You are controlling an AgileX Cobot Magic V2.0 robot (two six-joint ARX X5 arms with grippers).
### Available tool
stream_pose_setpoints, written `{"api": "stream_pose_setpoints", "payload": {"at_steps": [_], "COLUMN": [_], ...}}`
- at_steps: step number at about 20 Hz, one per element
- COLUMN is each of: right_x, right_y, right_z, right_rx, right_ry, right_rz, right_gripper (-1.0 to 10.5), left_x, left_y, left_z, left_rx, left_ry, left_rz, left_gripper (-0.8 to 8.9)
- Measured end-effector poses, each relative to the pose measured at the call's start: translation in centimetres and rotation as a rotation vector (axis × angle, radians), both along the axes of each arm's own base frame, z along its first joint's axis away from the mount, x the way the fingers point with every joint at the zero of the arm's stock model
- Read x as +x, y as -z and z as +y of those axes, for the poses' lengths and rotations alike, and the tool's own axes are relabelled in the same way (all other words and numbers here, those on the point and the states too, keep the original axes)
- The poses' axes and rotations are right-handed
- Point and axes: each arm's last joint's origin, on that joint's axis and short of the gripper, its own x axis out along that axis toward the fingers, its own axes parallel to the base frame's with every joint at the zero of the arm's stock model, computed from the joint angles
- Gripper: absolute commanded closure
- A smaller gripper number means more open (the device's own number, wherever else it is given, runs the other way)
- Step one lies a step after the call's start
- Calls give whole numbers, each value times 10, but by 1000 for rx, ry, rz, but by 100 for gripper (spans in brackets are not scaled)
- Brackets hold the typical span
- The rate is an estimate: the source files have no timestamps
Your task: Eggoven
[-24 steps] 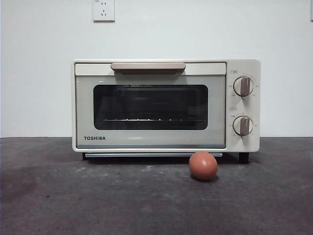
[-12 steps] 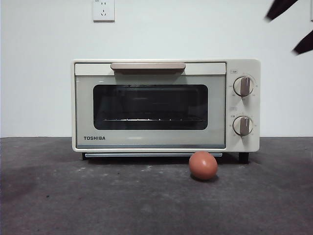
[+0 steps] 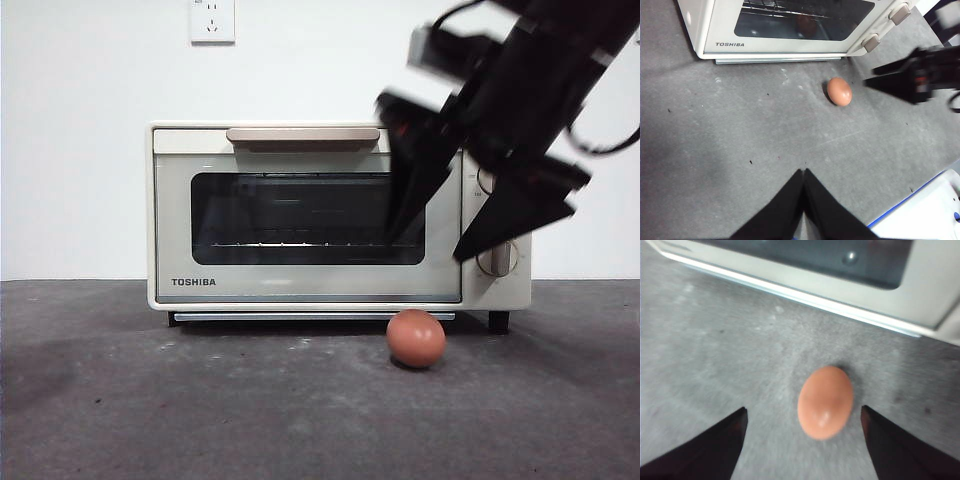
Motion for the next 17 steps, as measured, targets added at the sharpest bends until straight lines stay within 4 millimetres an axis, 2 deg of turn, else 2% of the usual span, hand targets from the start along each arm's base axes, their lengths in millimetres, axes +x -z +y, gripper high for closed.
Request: {"api": "stream_pose_setpoints", "payload": {"at_steps": [5,14,17], "right_x": [15,27,29], "right_y": [27,57,61], "right_z": [10,18,19], "right_rx": [-34,-77,-78], "right_ry": [32,51,51], "right_rz": [29,50,51], "right_gripper": [589,589,594], "left_x": [0,0,0], "left_y": [0,0,0], "left_z": [0,0,0], "left_rx": [0,0,0], "left_ry": [0,0,0], "left_rz": [0,0,0], "left_gripper": [806,806,806]}}
